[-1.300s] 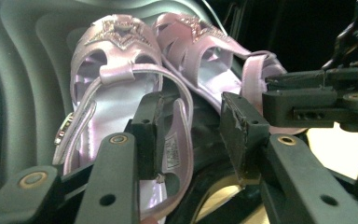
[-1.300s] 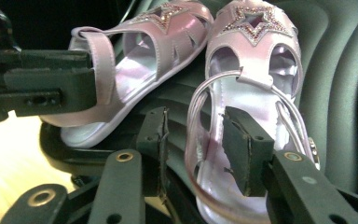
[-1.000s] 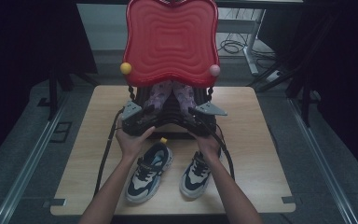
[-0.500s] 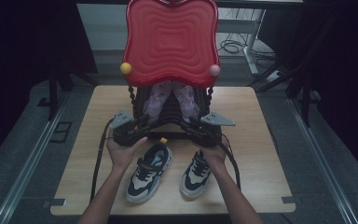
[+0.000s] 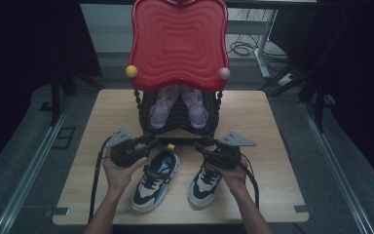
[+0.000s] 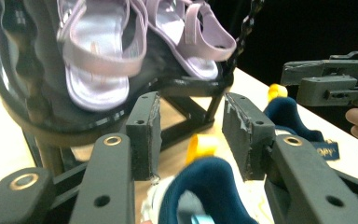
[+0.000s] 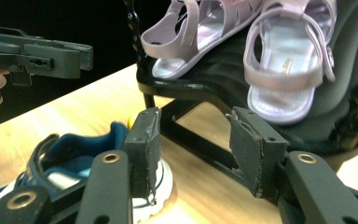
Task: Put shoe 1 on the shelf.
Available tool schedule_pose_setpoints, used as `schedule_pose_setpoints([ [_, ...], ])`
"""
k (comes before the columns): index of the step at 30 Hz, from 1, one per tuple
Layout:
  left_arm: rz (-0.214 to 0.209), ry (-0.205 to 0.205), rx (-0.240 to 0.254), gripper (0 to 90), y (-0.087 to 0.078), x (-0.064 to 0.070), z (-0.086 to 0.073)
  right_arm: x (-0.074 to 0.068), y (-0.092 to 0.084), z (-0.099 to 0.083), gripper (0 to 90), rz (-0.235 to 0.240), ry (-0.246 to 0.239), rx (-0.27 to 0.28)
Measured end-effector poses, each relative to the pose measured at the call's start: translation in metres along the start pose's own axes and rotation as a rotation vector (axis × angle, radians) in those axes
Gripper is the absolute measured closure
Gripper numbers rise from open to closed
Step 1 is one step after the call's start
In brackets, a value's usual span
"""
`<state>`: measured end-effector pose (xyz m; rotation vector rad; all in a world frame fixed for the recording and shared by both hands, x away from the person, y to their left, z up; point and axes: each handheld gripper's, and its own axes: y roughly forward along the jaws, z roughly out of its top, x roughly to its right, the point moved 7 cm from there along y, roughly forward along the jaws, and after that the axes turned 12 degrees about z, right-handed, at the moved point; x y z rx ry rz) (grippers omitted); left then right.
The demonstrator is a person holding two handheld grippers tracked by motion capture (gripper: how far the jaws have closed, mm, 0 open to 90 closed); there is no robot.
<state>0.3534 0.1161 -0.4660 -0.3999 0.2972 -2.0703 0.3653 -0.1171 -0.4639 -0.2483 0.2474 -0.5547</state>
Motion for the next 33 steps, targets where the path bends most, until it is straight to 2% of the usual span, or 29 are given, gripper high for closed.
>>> schedule_pose_setpoints([
  [8,-0.001,0.0,-0.049,57.4,-0.011,-0.001,-0.019,-0.001,-0.023,-0.021,52.3,0.015,0.026,0.003],
  [10,-0.002,-0.004,-0.052,57.5,-0.012,-0.002,-0.02,-0.001,-0.025,-0.024,52.3,0.017,0.031,-0.004],
  [11,-0.004,-0.009,-0.056,57.8,-0.013,-0.002,-0.022,-0.003,-0.027,-0.029,52.3,0.016,0.021,-0.025],
  [17,-0.022,-0.026,-0.089,58.2,-0.019,-0.002,-0.036,-0.007,-0.038,-0.04,52.3,0.028,0.023,-0.047],
  [22,-0.028,-0.024,-0.109,58.6,-0.023,-0.001,-0.044,-0.006,-0.046,-0.044,52.3,0.029,0.02,-0.054],
  [27,-0.064,-0.034,-0.155,58.6,-0.028,0.0,-0.055,-0.001,-0.051,-0.045,52.2,0.025,0.03,-0.05],
  [32,-0.06,-0.032,-0.164,58.5,-0.028,-0.003,-0.057,0.002,-0.053,-0.045,52.2,0.009,0.031,-0.044],
  [33,-0.049,-0.032,-0.162,58.5,-0.029,-0.006,-0.058,0.004,-0.055,-0.045,52.2,0.004,0.036,-0.04],
])
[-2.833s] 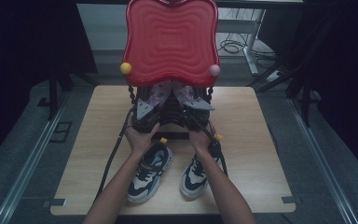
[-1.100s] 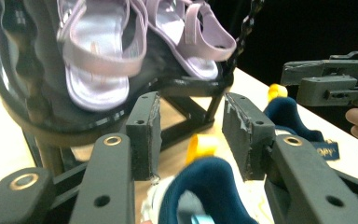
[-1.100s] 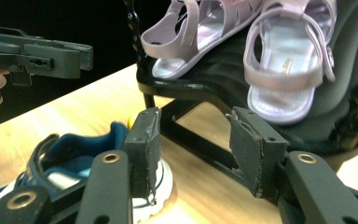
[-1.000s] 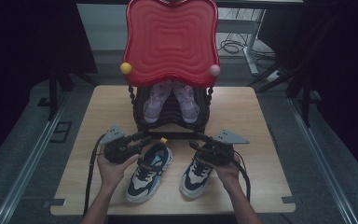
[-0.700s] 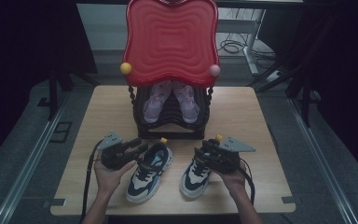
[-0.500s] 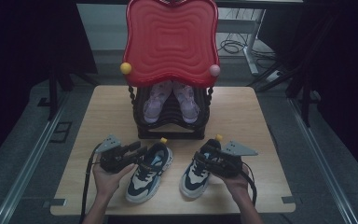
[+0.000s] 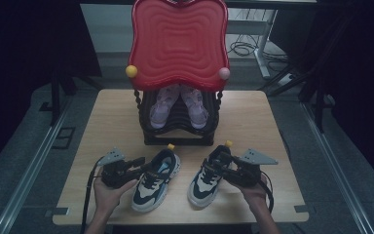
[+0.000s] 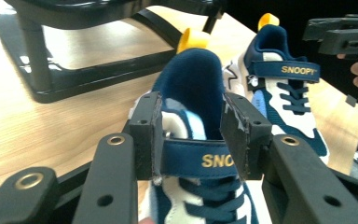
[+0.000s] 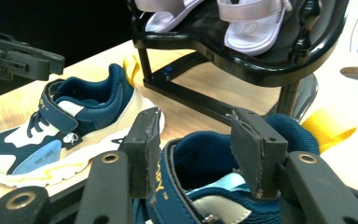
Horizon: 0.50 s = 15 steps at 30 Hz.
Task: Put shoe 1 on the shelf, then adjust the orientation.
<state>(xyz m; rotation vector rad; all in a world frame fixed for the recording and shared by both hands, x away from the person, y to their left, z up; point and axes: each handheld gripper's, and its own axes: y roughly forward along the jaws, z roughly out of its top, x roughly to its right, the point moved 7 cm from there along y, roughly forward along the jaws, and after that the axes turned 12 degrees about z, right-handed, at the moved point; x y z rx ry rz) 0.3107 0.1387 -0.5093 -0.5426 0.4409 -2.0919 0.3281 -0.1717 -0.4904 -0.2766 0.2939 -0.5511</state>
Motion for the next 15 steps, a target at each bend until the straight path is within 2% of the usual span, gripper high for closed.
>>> schedule_pose_setpoints([
  [6,0.027,-0.008,0.001,61.3,-0.006,-0.011,-0.002,0.004,-0.002,-0.001,52.2,-0.012,0.006,0.005],
  [15,0.025,0.021,-0.014,71.9,-0.008,-0.01,-0.003,0.006,-0.003,-0.001,52.2,-0.02,0.004,0.002],
])
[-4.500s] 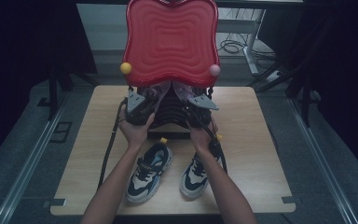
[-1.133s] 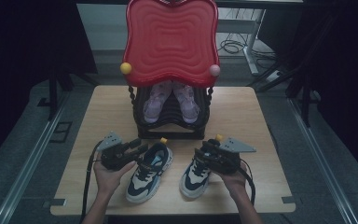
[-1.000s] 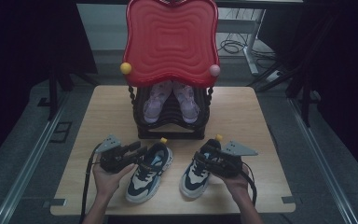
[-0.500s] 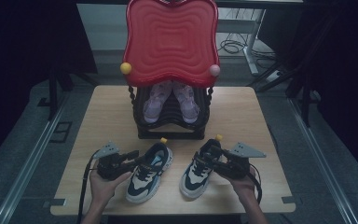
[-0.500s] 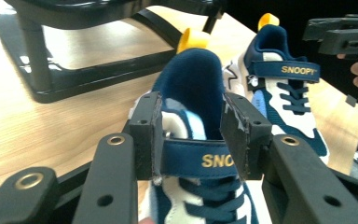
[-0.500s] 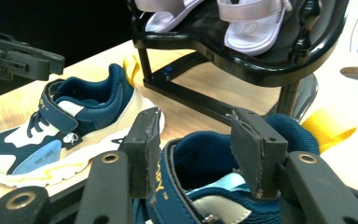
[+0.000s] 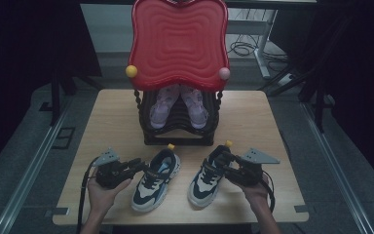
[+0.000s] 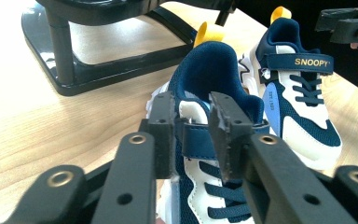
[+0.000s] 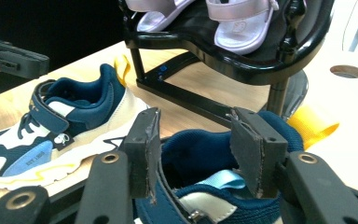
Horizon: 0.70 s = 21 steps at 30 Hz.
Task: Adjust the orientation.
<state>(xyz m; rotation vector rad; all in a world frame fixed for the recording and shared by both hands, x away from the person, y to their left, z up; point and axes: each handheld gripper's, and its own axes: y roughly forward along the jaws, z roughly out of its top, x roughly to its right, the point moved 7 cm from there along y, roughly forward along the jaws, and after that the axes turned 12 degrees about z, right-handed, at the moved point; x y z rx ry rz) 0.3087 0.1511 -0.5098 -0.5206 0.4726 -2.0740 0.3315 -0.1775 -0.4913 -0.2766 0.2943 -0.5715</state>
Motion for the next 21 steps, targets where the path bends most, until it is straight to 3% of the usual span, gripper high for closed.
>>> schedule_pose_setpoints([
  [7,-0.03,0.021,-0.018,82.7,-0.001,0.009,0.0,0.003,-0.004,0.0,52.2,-0.016,0.012,0.009],
  [14,-0.064,0.05,-0.038,87.2,-0.001,0.024,-0.001,0.004,-0.004,0.0,52.2,-0.021,0.011,0.006],
  [17,-0.095,0.071,-0.059,88.4,0.004,0.037,-0.003,0.006,-0.007,0.0,52.1,-0.027,0.019,0.01],
  [21,-0.092,0.087,-0.071,89.1,0.005,0.044,-0.005,0.007,-0.008,0.0,52.2,-0.031,0.023,0.013],
])
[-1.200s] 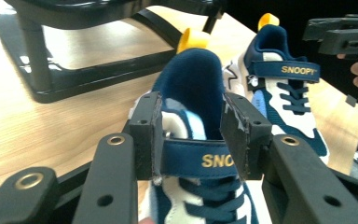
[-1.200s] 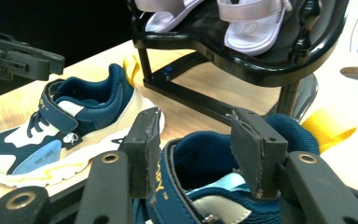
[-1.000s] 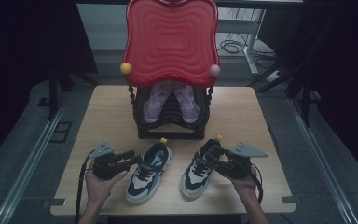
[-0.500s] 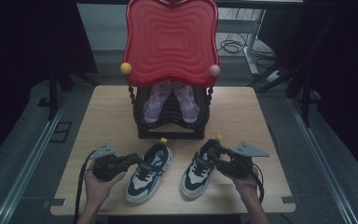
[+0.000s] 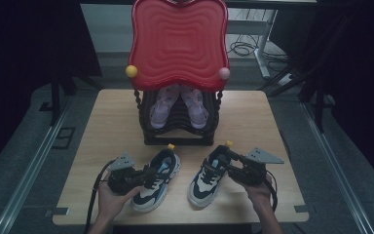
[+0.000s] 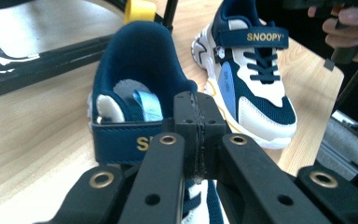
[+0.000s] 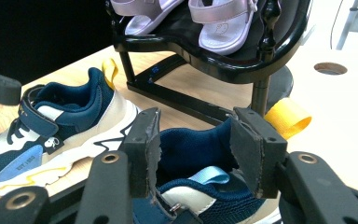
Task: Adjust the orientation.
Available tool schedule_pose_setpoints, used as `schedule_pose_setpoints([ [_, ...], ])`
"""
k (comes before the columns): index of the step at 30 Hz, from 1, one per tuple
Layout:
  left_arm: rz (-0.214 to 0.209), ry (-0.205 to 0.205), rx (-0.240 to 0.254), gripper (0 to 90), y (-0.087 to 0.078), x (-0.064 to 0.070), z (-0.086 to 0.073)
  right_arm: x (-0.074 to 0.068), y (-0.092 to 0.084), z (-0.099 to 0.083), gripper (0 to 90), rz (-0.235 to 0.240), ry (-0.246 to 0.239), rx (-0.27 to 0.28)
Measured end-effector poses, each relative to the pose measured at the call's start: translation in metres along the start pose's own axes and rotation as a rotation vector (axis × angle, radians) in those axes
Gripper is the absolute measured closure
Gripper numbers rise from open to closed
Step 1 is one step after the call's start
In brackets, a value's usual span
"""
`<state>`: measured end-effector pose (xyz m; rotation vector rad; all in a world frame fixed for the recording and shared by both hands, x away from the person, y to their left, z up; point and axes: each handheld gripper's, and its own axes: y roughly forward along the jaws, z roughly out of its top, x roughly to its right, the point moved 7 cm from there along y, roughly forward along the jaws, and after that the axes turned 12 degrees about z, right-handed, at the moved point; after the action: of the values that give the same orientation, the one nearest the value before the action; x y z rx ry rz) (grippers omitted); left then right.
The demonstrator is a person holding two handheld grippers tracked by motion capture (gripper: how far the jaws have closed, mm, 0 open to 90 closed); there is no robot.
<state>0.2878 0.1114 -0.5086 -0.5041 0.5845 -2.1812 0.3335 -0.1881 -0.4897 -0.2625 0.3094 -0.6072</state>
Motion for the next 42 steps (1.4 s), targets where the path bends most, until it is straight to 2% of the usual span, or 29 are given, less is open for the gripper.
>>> schedule_pose_setpoints([
  [5,0.0,-0.006,-0.001,89.5,-0.001,0.005,-0.005,0.0,-0.001,0.0,52.1,-0.002,0.003,0.003],
  [13,-0.035,-0.002,0.006,89.7,-0.003,0.017,-0.007,-0.001,0.002,-0.001,52.1,-0.001,0.004,-0.006],
  [23,-0.052,-0.004,-0.032,89.6,0.002,0.023,-0.019,-0.001,0.002,-0.001,52.1,0.0,0.001,-0.004],
  [27,-0.056,-0.001,-0.062,89.6,0.005,0.026,-0.028,-0.002,0.002,-0.001,52.1,0.003,0.0,-0.005],
  [34,-0.045,-0.004,-0.106,89.6,0.012,0.026,-0.044,-0.003,0.002,0.0,52.0,0.004,-0.002,-0.004],
  [42,-0.041,-0.017,-0.113,89.7,0.011,0.02,-0.051,-0.004,0.002,0.001,52.1,0.005,-0.008,-0.002],
])
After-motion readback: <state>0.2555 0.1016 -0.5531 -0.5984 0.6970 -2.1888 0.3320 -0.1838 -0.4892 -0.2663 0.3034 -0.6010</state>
